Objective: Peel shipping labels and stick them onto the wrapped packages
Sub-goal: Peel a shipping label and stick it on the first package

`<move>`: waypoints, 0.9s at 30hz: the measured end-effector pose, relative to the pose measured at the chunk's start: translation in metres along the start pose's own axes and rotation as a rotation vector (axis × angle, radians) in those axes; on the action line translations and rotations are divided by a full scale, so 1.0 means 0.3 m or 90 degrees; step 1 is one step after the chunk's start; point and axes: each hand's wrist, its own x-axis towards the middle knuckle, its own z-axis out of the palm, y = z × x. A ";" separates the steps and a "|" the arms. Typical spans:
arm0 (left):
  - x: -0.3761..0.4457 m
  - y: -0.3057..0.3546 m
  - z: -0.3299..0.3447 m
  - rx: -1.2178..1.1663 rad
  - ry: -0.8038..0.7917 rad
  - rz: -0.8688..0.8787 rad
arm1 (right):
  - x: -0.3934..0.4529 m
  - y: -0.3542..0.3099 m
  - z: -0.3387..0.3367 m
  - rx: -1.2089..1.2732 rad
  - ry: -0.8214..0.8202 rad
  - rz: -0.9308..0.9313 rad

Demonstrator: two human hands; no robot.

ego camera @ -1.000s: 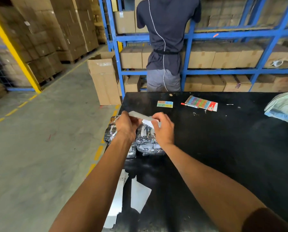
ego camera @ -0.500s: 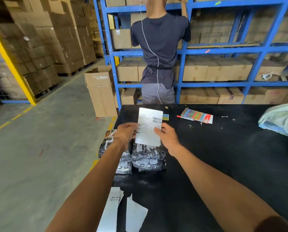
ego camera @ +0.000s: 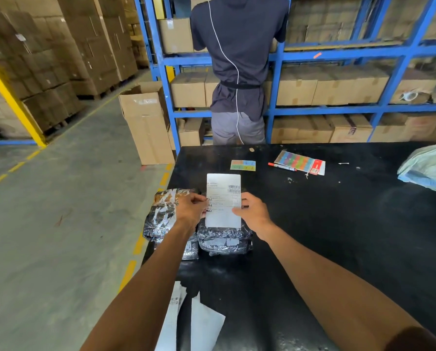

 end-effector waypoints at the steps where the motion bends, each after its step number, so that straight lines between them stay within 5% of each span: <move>1: 0.013 -0.009 0.001 0.005 0.004 -0.002 | 0.005 0.001 0.005 -0.010 0.000 -0.002; 27: 0.050 -0.113 0.038 0.228 -0.004 0.103 | 0.048 0.096 0.085 -0.153 0.097 -0.042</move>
